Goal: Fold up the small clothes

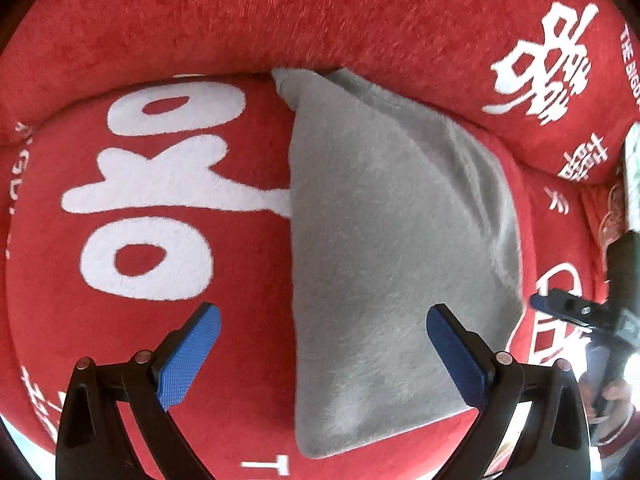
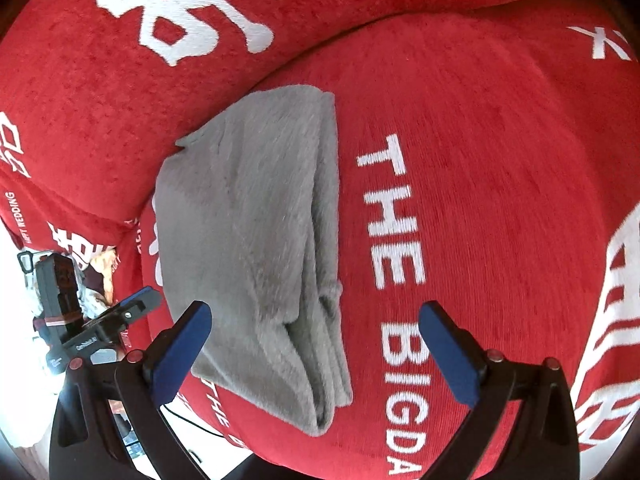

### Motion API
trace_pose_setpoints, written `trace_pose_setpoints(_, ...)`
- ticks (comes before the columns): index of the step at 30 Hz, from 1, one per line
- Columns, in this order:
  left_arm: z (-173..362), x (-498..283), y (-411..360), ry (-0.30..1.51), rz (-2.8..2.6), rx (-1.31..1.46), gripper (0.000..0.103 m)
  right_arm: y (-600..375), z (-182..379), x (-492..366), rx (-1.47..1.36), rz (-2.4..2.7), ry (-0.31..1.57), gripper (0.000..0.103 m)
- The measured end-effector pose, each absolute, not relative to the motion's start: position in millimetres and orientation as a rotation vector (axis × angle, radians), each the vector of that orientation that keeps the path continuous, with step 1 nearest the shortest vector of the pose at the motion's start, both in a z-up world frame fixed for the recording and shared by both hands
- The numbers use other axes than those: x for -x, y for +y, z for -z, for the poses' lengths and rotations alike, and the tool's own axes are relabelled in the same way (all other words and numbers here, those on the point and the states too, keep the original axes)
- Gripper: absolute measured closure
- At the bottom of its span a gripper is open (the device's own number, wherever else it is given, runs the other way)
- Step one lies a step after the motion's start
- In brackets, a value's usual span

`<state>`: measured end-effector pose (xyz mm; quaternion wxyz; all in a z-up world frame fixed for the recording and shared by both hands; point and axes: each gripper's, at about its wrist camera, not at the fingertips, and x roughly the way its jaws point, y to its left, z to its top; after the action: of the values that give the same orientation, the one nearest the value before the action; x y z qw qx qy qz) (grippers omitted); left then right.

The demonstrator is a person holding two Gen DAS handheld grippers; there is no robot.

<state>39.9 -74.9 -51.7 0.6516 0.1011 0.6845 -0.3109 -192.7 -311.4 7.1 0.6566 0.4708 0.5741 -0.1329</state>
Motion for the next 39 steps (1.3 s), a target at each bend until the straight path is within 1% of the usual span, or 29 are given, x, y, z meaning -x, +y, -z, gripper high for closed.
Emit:
trace_pose_setpoints(5,40.3,-39.1,-64.1,1.548,0.789,-0.018,0.000,-312.5,-2.5,189.7,-1.071,0.286,1.302,0.000)
trace_pose_setpoints(8,35.7,-40.0,-62.8,1.552,0.832,0.057,0.000,-310.0,-2.7,189.5,-1.085,0.261,1.283,0.000)
trace_pose_setpoints(12,32.6,-36.1,-68.5,1.558,0.840,-0.001,0.000,-308.0,-3.2,187.7,-1.093,0.231,1.259,0.000)
trace_pose_setpoints(18,61.4,-34.4,-75.4,1.597,0.750,-0.151,0.000,-314.0,0.6,187.4,-1.103,0.212,1.245,0.000)
trace_pose_setpoints(23,81.8,-39.8,-75.0,1.654,0.820,-0.119,0.000,-327.2,12.0,186.2,-1.155,0.154,1.208,0.000)
trace_pose_setpoints(29,102.4,-37.3,-86.5,1.692,0.929,-0.149,0.000,-341.2,40.5,170.3,-1.299,-0.012,1.137,0.000)
trace_pose_setpoints(33,103.9,-38.8,-97.1,1.672,0.951,-0.186,0.000,-339.6,55.2,152.8,-1.318,-0.113,1.169,0.000)
trace_pose_setpoints(39,92.4,-53.4,-114.1,1.672,0.935,-0.134,0.000,-329.9,57.7,132.8,-1.320,-0.189,1.166,0.000)
